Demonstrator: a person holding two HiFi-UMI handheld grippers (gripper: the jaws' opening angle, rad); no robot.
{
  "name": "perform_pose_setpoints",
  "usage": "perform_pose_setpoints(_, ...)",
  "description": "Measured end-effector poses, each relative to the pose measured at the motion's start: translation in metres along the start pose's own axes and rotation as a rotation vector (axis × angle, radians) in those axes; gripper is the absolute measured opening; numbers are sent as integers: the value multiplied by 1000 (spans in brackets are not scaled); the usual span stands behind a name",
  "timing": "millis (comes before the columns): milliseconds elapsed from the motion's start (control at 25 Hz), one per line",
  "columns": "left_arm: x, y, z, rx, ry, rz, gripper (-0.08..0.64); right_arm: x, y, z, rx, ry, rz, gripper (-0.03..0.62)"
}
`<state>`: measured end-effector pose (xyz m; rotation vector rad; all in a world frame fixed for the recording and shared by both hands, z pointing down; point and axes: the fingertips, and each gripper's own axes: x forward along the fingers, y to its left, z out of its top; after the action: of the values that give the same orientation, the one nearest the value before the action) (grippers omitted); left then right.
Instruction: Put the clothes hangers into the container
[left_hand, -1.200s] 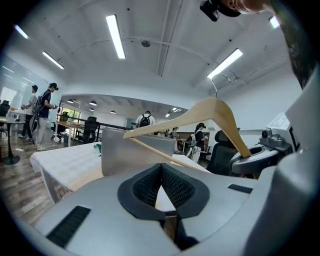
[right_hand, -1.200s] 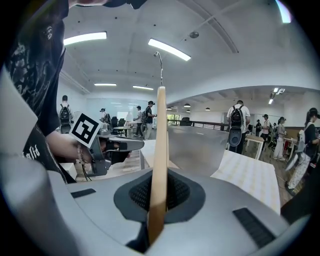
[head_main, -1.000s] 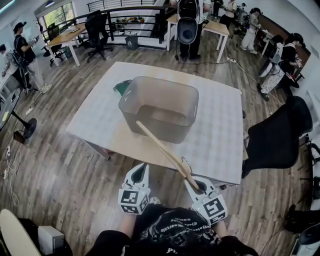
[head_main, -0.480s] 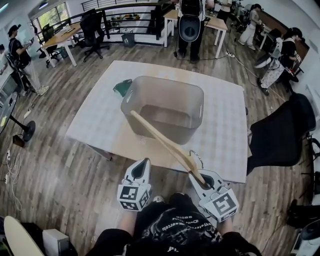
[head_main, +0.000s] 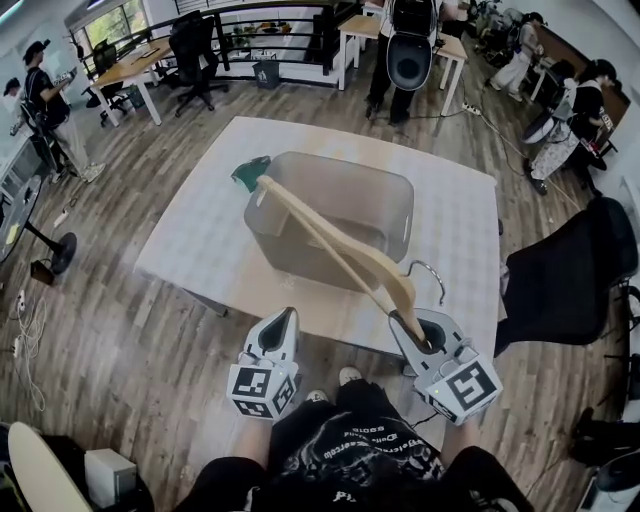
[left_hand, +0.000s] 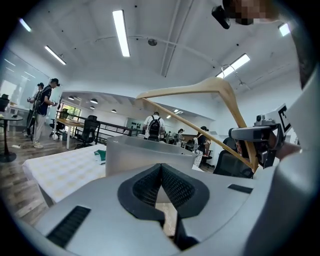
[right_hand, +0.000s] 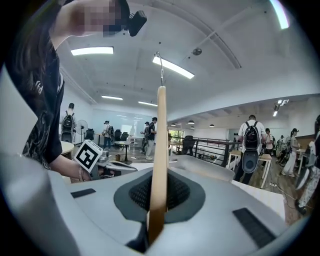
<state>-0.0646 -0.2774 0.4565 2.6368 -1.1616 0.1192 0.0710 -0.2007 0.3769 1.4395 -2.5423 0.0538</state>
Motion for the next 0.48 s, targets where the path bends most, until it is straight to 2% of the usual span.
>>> perform_pose_setpoints(200,9,0,14,-1,-22,8,20,9,-32,17,-1,-10,-4,8)
perform_pose_setpoints(480,16,0,14,-9,-26,46,20,27,-69,27,5,3,16,8)
